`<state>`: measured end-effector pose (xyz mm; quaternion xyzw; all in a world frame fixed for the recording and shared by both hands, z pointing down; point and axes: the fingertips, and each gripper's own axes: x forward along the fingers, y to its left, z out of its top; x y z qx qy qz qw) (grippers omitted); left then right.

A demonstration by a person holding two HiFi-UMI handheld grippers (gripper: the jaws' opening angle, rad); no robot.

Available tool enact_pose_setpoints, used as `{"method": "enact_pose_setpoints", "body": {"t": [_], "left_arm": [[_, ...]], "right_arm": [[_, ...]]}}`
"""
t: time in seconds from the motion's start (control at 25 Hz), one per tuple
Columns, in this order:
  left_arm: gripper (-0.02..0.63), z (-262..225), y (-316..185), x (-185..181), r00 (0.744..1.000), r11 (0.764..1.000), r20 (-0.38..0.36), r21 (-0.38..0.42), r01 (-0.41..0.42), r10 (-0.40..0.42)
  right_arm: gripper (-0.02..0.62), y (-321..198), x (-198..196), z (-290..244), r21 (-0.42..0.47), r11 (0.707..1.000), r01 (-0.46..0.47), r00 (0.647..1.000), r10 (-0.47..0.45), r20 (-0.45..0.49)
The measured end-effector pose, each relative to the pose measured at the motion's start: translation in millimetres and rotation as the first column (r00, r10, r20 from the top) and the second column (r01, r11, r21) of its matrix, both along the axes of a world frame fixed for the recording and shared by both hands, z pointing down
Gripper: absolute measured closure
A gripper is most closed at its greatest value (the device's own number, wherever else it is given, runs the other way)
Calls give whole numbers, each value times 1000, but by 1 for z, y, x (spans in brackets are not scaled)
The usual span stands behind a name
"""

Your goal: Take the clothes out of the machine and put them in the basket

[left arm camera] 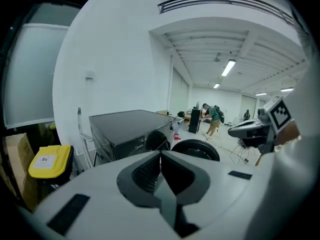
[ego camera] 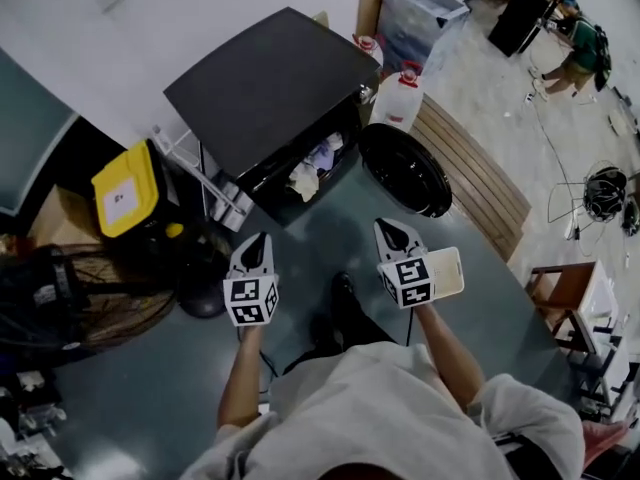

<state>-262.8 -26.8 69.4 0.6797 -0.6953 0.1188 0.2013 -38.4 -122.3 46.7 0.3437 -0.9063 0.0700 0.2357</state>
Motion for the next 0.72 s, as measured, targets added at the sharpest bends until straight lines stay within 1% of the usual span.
{"method": "enact_pose_setpoints", "body": {"t": [0.24,0.4,0.52,0.72], "left_arm": [[581,27,-42,12,1000,999,-20,-38,3,-4],[581,45,-66,12,1000,998,-18,-62,7,-8],[581,60,-76,18,1000,997,-24,-76,13,-15],[581,81,-93,15,999,998,-31,-62,10,-12]], "right_arm": [[572,-49,-10,23,-31,999,14,1000,-14,4],[572,-73,-20,45,-63,998,29,1000,-29,4],[572,-83,-19,64,-86,996,36,999,-36,1],[572,-96,-33,89,-84,996,35,999,-35,1]]}}
